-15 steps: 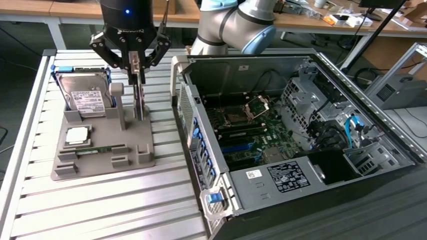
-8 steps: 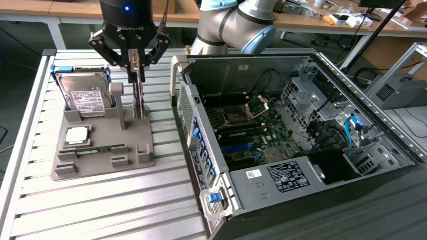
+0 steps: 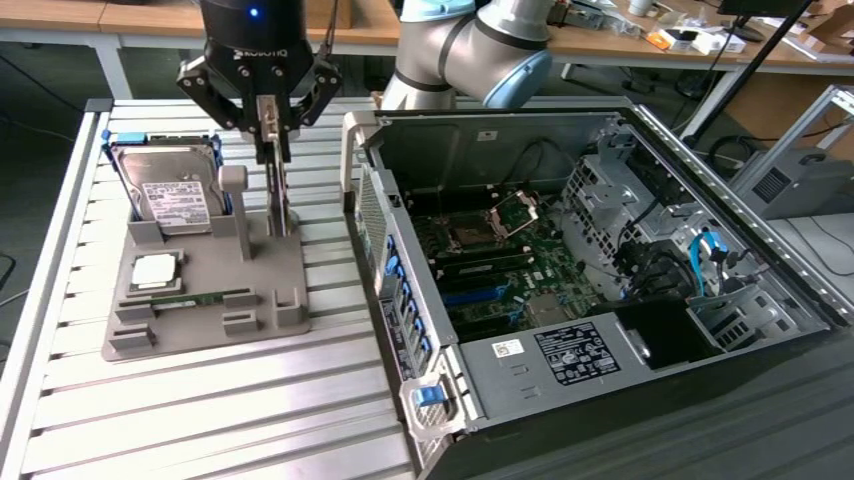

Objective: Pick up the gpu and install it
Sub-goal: 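Pick up the gpu and move the gpu toward the slot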

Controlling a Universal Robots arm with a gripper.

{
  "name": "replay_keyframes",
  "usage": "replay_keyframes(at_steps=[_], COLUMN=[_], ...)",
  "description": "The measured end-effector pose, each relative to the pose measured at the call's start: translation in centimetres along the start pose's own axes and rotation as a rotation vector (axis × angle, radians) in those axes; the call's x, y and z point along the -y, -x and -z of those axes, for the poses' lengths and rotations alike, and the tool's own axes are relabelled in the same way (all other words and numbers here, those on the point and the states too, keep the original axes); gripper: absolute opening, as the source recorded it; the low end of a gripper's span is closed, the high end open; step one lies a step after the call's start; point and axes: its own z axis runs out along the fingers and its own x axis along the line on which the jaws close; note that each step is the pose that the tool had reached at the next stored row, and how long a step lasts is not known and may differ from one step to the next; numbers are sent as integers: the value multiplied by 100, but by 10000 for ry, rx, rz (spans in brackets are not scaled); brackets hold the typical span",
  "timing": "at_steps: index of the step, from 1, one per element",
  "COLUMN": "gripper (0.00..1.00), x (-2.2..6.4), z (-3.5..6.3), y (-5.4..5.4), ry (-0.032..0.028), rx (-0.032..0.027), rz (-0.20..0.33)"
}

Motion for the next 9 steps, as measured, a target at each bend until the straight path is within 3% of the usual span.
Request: replay_keyframes(at_steps=[9], gripper=[27], x=[0], z=[32], y=[1], ry=[2], rx=[0], rz=[-1])
